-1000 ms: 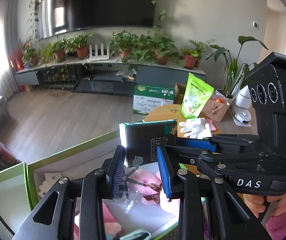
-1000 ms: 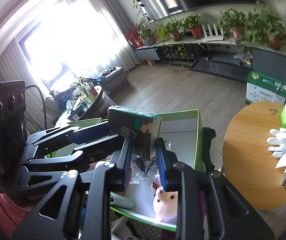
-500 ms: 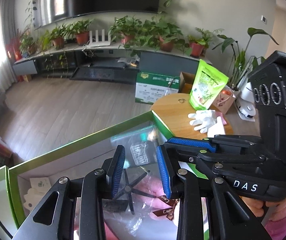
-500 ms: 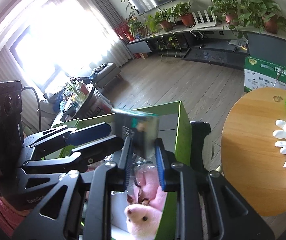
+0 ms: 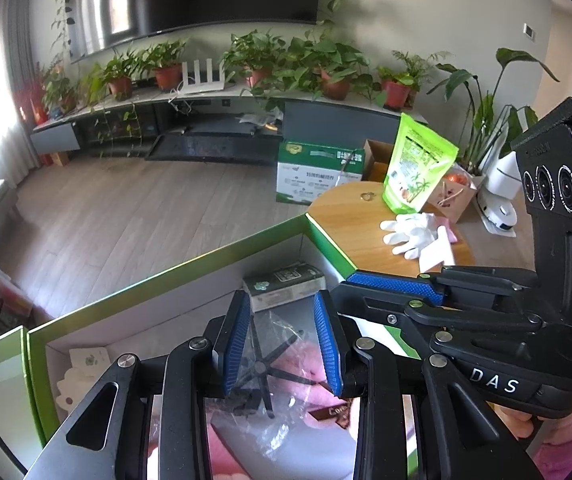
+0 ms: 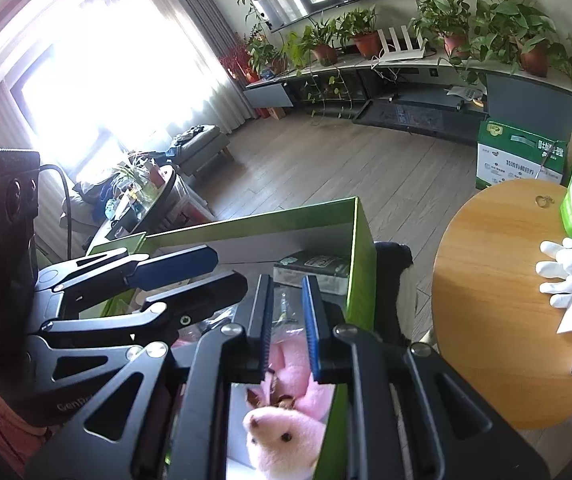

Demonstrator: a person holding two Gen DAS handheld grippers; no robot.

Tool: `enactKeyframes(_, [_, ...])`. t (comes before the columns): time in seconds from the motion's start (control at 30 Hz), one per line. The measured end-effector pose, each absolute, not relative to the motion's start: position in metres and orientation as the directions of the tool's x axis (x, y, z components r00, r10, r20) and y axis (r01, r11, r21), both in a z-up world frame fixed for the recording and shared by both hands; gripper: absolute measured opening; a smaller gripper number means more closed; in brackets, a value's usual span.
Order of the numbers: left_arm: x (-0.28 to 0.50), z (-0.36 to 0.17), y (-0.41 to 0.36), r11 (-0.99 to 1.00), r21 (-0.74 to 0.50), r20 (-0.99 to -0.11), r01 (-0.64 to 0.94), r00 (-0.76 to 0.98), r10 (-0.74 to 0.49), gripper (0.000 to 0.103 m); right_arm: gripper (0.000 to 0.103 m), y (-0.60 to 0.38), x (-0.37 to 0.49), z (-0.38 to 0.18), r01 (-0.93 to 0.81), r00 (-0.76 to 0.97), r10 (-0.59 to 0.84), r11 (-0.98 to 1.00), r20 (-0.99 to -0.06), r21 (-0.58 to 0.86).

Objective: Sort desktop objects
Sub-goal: 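Open the left gripper to drop the book into the green box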

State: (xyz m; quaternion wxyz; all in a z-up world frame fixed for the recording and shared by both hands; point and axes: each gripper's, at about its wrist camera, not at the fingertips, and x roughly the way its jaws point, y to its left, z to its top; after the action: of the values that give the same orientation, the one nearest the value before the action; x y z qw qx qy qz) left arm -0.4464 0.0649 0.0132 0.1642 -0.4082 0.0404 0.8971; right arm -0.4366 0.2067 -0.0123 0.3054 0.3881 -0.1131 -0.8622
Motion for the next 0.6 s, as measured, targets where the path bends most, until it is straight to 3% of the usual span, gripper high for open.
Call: enactKeyframes(0.6, [-0.341, 0.103, 0.058, -0.935, -0.036, -0.677, -0.353, -0.679, 0.282, 0.034, 0.016, 0.205, -0.332, 0.076, 0.523, -0.564, -0.639, -0.767, -0.523, 0.373])
